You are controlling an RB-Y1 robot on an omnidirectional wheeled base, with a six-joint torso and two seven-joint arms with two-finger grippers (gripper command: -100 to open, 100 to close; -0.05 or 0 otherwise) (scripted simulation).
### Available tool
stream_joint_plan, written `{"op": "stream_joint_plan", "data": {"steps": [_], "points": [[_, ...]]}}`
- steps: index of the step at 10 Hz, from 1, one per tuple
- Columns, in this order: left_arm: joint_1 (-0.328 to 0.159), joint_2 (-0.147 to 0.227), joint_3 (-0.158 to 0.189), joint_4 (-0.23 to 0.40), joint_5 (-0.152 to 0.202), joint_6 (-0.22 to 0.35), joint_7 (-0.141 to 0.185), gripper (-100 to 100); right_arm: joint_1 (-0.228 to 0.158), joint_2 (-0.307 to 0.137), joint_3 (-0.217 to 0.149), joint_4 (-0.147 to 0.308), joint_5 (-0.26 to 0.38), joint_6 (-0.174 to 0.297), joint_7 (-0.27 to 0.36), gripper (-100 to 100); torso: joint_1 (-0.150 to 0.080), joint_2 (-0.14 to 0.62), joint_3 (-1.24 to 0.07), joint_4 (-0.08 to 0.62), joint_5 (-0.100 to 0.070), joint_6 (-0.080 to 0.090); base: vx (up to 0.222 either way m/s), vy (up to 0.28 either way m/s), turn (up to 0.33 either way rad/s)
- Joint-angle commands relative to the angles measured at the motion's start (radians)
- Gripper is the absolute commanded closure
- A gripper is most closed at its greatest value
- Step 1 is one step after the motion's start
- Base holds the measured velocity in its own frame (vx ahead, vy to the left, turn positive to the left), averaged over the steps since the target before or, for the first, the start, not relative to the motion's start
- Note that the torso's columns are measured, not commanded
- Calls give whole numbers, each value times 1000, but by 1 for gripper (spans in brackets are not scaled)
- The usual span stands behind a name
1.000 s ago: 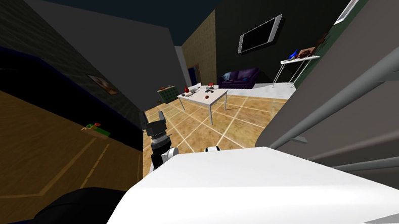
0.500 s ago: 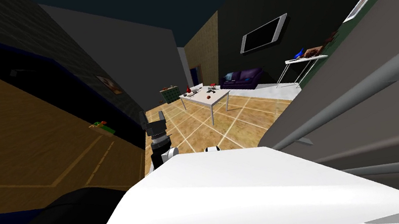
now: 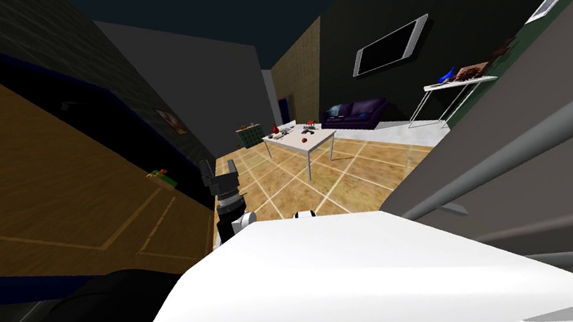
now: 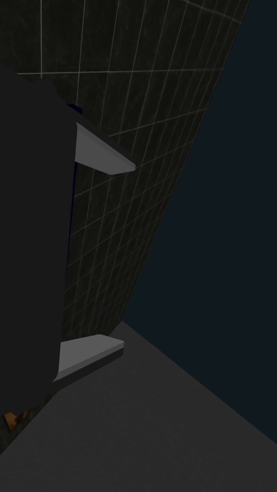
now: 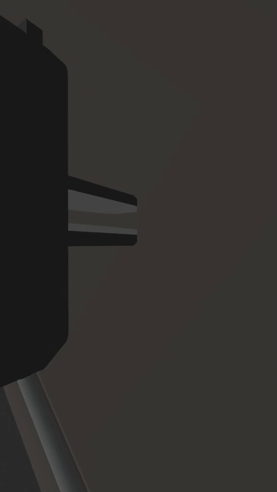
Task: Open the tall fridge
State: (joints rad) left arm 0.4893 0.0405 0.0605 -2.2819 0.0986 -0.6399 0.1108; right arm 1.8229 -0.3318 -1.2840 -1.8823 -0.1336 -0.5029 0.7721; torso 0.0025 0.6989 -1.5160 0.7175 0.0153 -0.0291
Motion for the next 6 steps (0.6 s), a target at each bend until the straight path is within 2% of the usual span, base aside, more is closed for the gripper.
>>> {"op": "stream_joint_plan", "data": {"steps": [1,2,4,5,6], "points": [[0,0,0,0,0,0,0,0,4,-16,-50,-11,-7,-2,5,-100,-1,-1,0,0,-1,0,6,1,-11],[0,0,0,0,0,0,0,0,44,-19,-74,4,-13,6,23,-100,-1,0,1,0,-2,2,9,32,74],[0,0,0,0,0,0,0,0,44,-19,-96,4,-13,6,23,-100,-2,-2,-3,-2,0,-3,-7,25,100],[0,0,0,0,0,0,0,0,44,-19,-97,4,-13,6,23,-100,-3,-1,-2,-1,-2,1,-7,-2,-14],[0,0,0,0,0,0,0,0,83,-22,-121,18,-19,14,39,-100,-4,0,1,0,-3,2,9,37,126]]}}
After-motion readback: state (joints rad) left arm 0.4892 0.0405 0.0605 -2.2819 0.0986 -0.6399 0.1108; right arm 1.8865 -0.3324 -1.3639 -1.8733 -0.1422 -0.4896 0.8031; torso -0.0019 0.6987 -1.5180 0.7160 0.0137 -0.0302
